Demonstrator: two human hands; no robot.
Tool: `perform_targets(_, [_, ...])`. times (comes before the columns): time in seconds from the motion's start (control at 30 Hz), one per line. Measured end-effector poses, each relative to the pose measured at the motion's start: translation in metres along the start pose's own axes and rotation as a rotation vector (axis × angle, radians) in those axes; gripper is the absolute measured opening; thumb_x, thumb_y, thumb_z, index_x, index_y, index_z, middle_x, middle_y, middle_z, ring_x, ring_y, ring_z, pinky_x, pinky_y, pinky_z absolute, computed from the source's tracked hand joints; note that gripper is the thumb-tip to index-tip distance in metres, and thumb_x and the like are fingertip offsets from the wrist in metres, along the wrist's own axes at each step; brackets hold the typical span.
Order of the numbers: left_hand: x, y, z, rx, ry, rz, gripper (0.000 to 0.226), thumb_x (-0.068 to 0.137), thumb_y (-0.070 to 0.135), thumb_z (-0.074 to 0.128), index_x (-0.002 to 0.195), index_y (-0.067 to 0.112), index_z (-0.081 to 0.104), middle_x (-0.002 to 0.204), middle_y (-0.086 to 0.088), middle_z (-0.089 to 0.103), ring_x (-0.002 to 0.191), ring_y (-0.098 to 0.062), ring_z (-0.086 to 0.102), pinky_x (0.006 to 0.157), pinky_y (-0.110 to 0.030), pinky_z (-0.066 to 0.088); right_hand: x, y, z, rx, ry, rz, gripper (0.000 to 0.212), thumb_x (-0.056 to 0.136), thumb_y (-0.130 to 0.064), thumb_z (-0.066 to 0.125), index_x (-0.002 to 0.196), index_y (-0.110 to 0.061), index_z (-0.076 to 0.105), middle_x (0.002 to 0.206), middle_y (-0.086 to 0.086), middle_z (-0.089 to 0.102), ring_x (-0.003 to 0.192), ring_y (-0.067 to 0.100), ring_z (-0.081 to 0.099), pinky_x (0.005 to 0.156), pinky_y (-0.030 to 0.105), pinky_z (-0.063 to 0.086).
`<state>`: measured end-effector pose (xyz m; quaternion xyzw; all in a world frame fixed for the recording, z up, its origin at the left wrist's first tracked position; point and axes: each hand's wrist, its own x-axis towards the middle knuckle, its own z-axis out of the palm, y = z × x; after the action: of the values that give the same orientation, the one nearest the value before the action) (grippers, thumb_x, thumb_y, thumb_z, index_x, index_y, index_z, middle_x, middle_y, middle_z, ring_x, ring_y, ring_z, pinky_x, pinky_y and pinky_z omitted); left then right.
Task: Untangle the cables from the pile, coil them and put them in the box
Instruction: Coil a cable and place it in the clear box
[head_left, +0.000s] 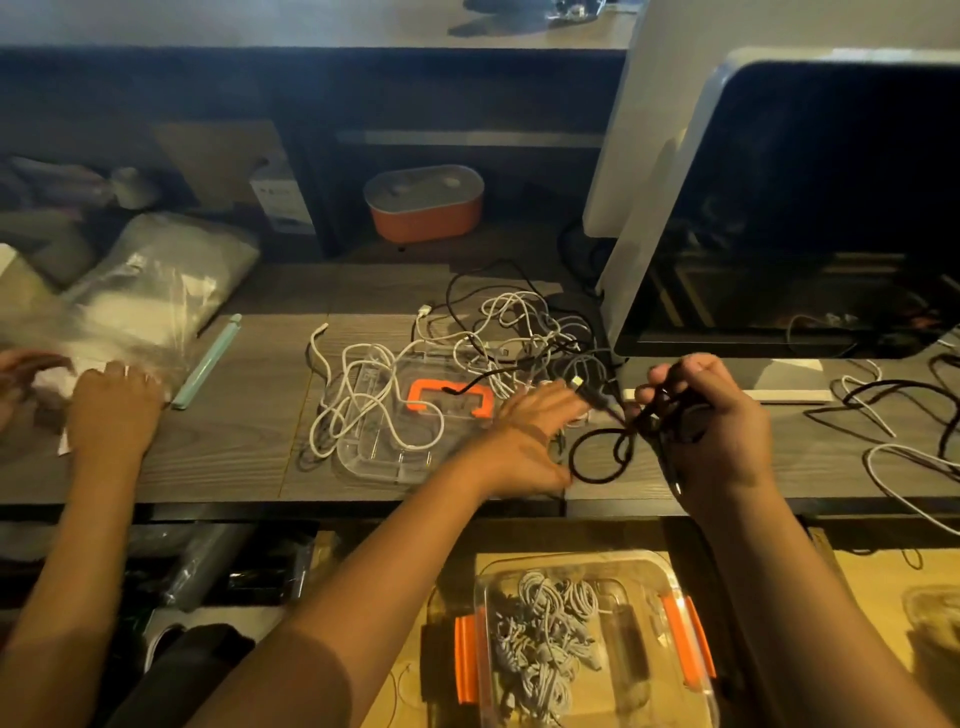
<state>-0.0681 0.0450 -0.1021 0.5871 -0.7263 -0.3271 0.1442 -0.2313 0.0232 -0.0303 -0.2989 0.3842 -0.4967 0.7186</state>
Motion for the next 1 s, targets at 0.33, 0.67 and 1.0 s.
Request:
perform_targets(0.33, [-0.005, 0.014, -0.001, -0.69, 0.255, -0.001, 0.043, 0.086, -0.01, 0.05, 0.101, 0.03, 0.061, 0.1, 0.013, 0.063, 0.104, -0.004, 0.057, 0.098, -0.032, 0.046, 0.001, -0.003, -0.001, -0.035, 0.074, -0.021, 0.017, 0.096, -0.01, 0.04, 0.084, -0.015, 0.05, 0.083, 0.002, 0.069, 0.081, 0.018, 0.068, 0.075, 0.033, 0.053])
perform_targets(0.67, [-0.012, 0.022, -0.012, -0.954, 0.443, -0.057, 0.021, 0.098, 0.008, 0.041, 0.091, 0.019, 0.057, 0.075, 0.002, 0.06, 0.072, -0.007, 0.06, 0.076, -0.031, 0.047, 0.008, 0.007, -0.016, -0.776, 0.2, -0.004, 0.017, 0.096, -0.017, 0.049, 0.11, -0.016, 0.058, 0.118, 0.01, 0.059, 0.111, 0.026, 0.055, 0.09, 0.039, 0.047])
perform_targets(1.0, [-0.013, 0.046, 0.022, -0.763, 0.649, -0.02, 0.025, 0.101, 0.019, 0.038, 0.087, 0.032, 0.053, 0.081, 0.01, 0.056, 0.077, -0.001, 0.057, 0.075, -0.023, 0.047, 0.007, 0.018, -0.007, -0.798, 0.134, -0.099, 0.036, 0.091, -0.02, 0.06, 0.126, -0.012, 0.055, 0.11, -0.001, 0.064, 0.093, 0.003, 0.057, 0.069, 0.016, 0.042])
